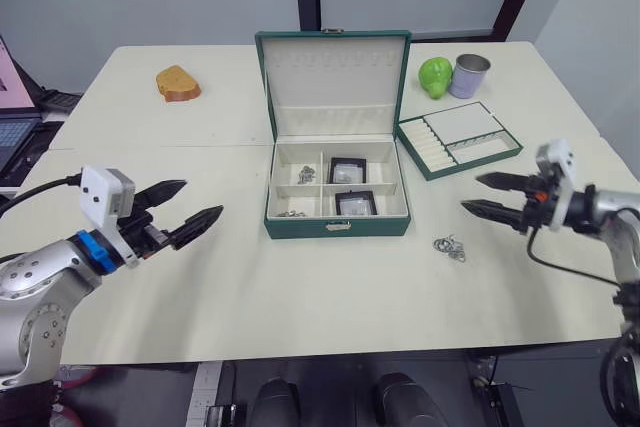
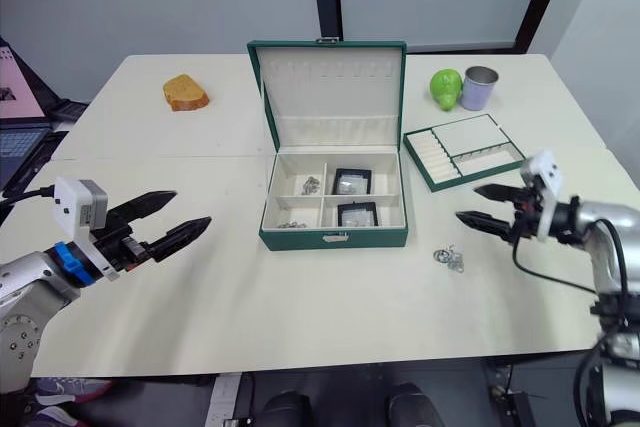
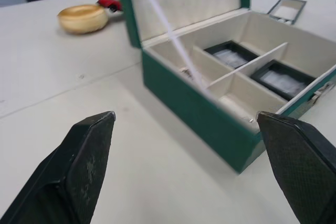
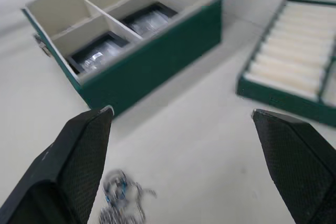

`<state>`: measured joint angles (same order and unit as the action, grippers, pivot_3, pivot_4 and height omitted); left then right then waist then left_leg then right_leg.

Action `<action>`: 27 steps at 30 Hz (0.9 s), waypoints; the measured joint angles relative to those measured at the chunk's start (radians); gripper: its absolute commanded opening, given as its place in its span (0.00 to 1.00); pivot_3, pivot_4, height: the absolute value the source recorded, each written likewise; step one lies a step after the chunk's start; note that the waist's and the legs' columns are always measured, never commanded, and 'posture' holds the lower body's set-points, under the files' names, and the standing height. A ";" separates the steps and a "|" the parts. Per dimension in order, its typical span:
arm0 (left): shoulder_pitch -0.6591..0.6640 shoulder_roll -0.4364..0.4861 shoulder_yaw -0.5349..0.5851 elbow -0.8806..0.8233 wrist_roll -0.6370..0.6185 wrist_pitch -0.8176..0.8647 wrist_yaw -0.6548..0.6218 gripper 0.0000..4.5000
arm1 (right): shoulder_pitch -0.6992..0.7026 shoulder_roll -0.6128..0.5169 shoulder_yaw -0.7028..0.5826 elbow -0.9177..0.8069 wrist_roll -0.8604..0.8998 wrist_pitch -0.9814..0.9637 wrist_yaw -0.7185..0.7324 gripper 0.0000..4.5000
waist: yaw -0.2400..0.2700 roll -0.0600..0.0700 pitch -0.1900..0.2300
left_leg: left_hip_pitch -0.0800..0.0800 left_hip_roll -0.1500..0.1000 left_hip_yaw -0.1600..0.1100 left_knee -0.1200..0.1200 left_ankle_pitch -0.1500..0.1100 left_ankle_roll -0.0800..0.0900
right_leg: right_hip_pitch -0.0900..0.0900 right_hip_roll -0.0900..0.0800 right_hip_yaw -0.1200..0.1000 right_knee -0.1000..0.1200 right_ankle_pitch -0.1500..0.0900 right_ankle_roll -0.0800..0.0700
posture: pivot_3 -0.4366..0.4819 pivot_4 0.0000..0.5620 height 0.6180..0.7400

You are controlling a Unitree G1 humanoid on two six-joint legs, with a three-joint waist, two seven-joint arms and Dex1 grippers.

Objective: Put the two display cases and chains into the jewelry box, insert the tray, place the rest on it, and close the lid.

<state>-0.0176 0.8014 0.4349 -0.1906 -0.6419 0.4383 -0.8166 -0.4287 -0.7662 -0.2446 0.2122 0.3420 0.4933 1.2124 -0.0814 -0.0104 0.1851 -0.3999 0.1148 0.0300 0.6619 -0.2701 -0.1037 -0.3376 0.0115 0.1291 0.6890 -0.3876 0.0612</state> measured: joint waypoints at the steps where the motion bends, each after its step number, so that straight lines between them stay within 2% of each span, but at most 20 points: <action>1: 0.007 0.000 0.001 0.012 0.010 -0.011 -0.004 1.00 | 0.031 0.000 -0.014 -0.009 0.001 -0.012 -0.017 1.00 | -0.001 0.000 0.000 | 0.000 0.000 0.000 0.000 0.000 0.000 | 0.000 0.000 0.000 0.000 0.000 0.000 | 0.48 0.27 1.00; 5: 0.033 -0.004 0.002 0.065 0.059 -0.062 -0.016 1.00 | 0.140 0.011 -0.069 -0.034 0.002 -0.085 -0.096 1.00 | 0.000 0.000 0.000 | 0.001 0.000 0.000 0.000 0.000 0.000 | 0.000 0.000 0.000 0.001 0.000 0.000 | 0.48 0.27 1.00; 11: 0.050 -0.055 0.006 0.130 0.118 -0.139 0.009 1.00 | 0.221 0.081 -0.106 -0.009 0.018 -0.158 -0.194 1.00 | 0.001 0.000 0.000 | 0.001 0.000 0.000 0.000 0.000 0.000 | 0.001 0.000 0.000 0.001 0.000 0.000 | 0.48 0.27 1.00; 19: 0.079 -0.127 0.025 0.154 0.154 -0.194 0.079 1.00 | 0.258 0.112 -0.124 0.042 0.013 -0.254 -0.291 1.00 | 0.002 0.000 -0.001 | 0.001 0.000 0.000 0.000 0.000 0.000 | 0.001 0.000 0.000 0.001 0.000 0.000 | 0.48 0.27 1.00; 27: 0.101 -0.152 0.028 0.153 0.158 -0.214 0.109 1.00 | 0.237 0.119 -0.123 0.050 0.014 -0.289 -0.342 1.00 | 0.005 0.000 -0.001 | 0.001 0.000 0.000 0.000 0.000 0.000 | 0.001 0.000 0.000 0.002 0.000 0.000 | 0.48 0.27 1.00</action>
<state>0.0835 0.6495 0.4626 -0.0372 -0.4844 0.2243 -0.7072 -0.1913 -0.6474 -0.3671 0.2618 0.3556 0.2043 0.8706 -0.0766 -0.0108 0.1845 -0.3985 0.1149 0.0300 0.6622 -0.2700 -0.1038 -0.3362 0.0117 0.1292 0.6910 -0.3876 0.0612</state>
